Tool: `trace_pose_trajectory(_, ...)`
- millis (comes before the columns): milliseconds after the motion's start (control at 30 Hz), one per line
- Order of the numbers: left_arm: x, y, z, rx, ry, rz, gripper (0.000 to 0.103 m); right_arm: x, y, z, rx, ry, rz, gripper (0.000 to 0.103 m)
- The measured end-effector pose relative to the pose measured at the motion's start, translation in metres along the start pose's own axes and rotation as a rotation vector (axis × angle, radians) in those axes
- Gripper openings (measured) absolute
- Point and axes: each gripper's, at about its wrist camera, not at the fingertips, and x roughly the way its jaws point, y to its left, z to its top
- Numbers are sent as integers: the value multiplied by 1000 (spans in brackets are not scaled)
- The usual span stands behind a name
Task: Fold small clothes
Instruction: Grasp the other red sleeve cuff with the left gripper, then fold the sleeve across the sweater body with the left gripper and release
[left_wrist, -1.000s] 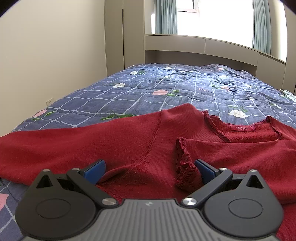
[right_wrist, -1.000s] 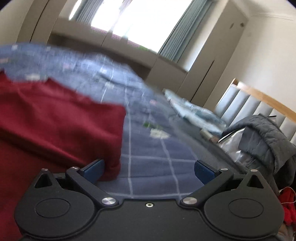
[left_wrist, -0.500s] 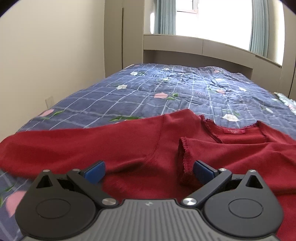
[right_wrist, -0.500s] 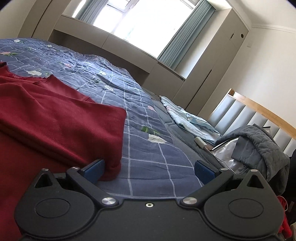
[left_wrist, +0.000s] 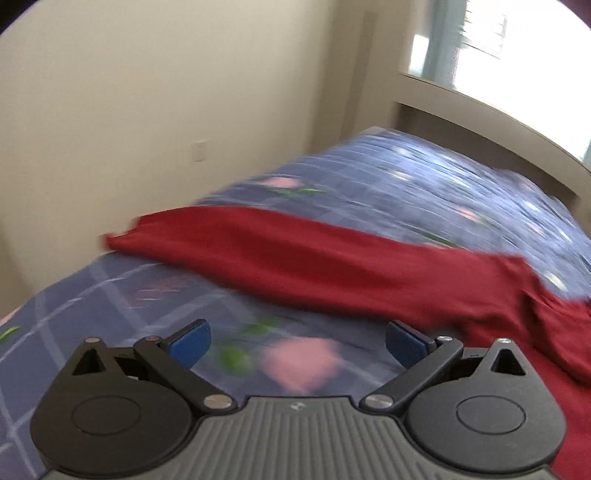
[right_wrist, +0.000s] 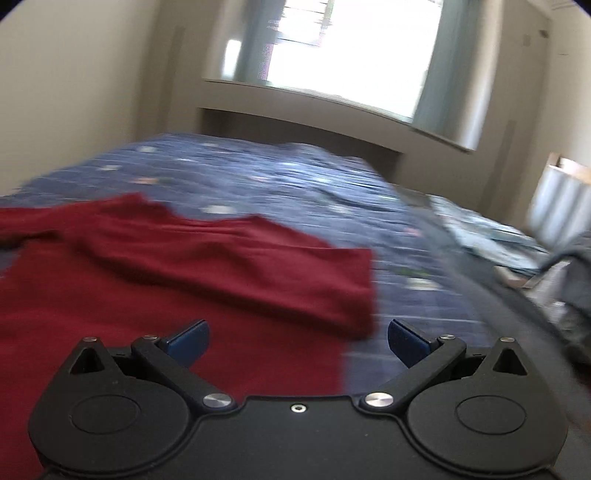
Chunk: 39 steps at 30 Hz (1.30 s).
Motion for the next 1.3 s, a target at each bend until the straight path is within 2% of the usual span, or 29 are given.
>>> trace_pose_trajectory(133,19,49,13,-115,-17,46,103,-14,43,-8,-34,-2,126,102)
trace_pose_trajectory(233,33,79,24,-202,-52,34,103,-18,71,-14,-58,10,179,102)
trace_pose_trajectory(367,52,102,38,-290,-76,4,103,-13,92,-25,-51,59,212,102)
trace_pose_trajectory(467,62,116,44,-369,-83,27,102,-5,98,-32,-33,100,196,102)
trace_pose_trajectory(567,67,124,46,-433,-89,131,84,-3,98,-33,-13,110,207,102)
trace_pose_trajectory(633,71,130,48,-461,-82,171,64,-3,96,-34,-1,118,217,102)
trace_pose_trajectory(667,71,135,48,-473,-83,181,61,-1,94,-34,4,121,222,102)
trace_pose_trajectory(733,74,140,50,-504,-85,191,43,0,92,-35,12,126,228,102)
trace_pose_trajectory(767,75,141,50,-513,-83,195,38,0,92,-35,15,126,230,102)
trace_pose_trajectory(833,79,142,52,-520,-72,197,18,0,91,-35,16,127,232,102)
trace_pose_trajectory(900,83,142,55,-516,-70,195,6,1,91,-35,17,126,233,102)
trace_pose_trajectory(933,84,141,57,-512,-73,193,3,1,90,-35,18,126,233,102)
trace_pose_trajectory(1100,73,127,72,-450,-165,155,2,2,90,-35,25,127,238,103)
trace_pose_trajectory(1300,43,76,109,-275,-315,48,2,1,89,-36,34,125,245,103)
